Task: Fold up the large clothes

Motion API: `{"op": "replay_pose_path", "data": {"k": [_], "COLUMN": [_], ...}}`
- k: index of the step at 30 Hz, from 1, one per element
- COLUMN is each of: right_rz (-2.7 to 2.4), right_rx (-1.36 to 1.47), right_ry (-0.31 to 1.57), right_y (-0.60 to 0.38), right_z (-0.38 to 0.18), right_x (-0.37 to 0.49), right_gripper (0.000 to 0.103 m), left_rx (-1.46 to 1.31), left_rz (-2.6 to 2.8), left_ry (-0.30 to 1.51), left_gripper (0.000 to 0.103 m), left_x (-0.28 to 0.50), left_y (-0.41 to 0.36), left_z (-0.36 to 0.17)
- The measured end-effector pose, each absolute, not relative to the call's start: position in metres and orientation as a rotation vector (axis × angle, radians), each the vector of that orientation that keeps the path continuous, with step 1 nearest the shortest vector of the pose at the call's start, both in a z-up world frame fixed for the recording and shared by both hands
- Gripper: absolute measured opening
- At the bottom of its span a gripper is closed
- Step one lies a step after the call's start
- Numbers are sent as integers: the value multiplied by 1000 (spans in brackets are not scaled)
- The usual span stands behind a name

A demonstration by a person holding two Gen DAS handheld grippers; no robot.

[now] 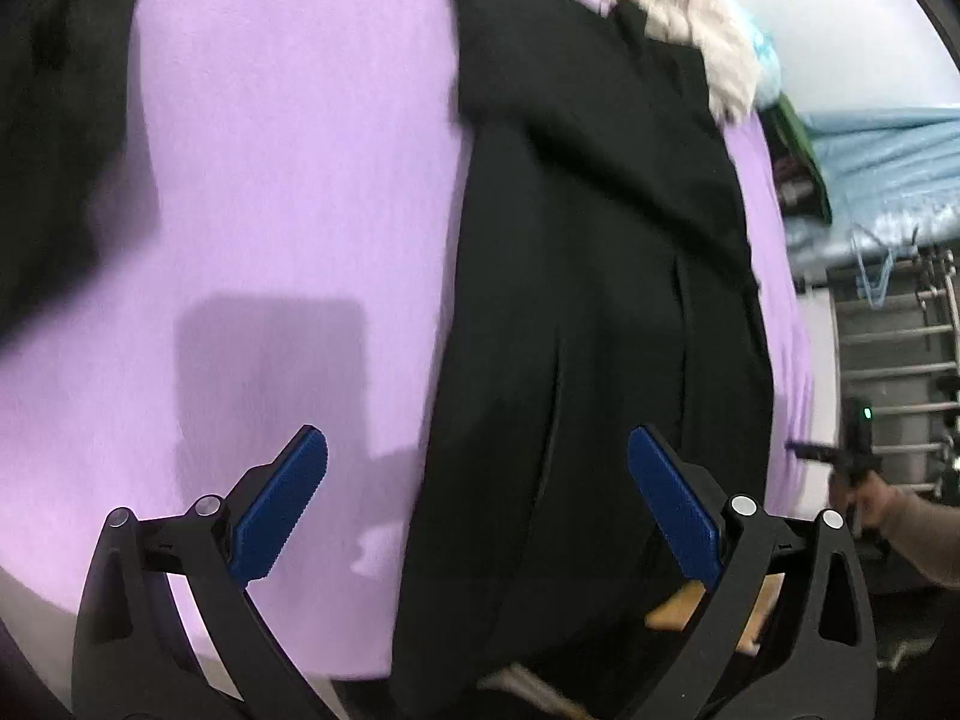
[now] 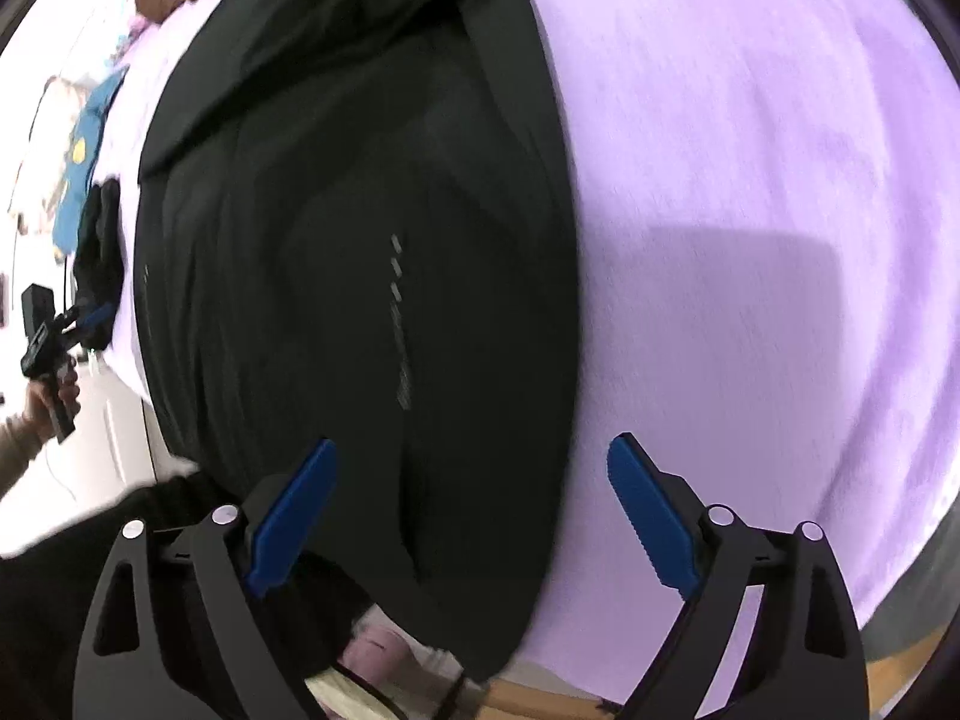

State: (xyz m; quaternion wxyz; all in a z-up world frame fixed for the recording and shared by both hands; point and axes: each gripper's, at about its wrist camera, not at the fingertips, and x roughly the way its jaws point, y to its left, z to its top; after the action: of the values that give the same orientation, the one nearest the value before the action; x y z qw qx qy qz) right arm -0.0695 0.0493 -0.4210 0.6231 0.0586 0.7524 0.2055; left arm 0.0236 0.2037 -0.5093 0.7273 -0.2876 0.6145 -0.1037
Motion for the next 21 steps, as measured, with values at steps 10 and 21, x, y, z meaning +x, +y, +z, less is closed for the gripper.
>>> {"op": "replay_pose_path", "data": {"k": [10,21], "right_rz": [535,454], "right_rx": [232,319], "right_ry": [1758,1773], "right_y": [58,62], "right_z": [-452,-472], "right_x": [-90,-90], "right_gripper": [71,69], "left_rx": [-725,-747], "left_rz": [-297,-313], "left_ry": [1461,1496], "left_gripper": [96,96], "left_x": [6,2], "left_y": [174,167], "left_z": [-556,-576]}}
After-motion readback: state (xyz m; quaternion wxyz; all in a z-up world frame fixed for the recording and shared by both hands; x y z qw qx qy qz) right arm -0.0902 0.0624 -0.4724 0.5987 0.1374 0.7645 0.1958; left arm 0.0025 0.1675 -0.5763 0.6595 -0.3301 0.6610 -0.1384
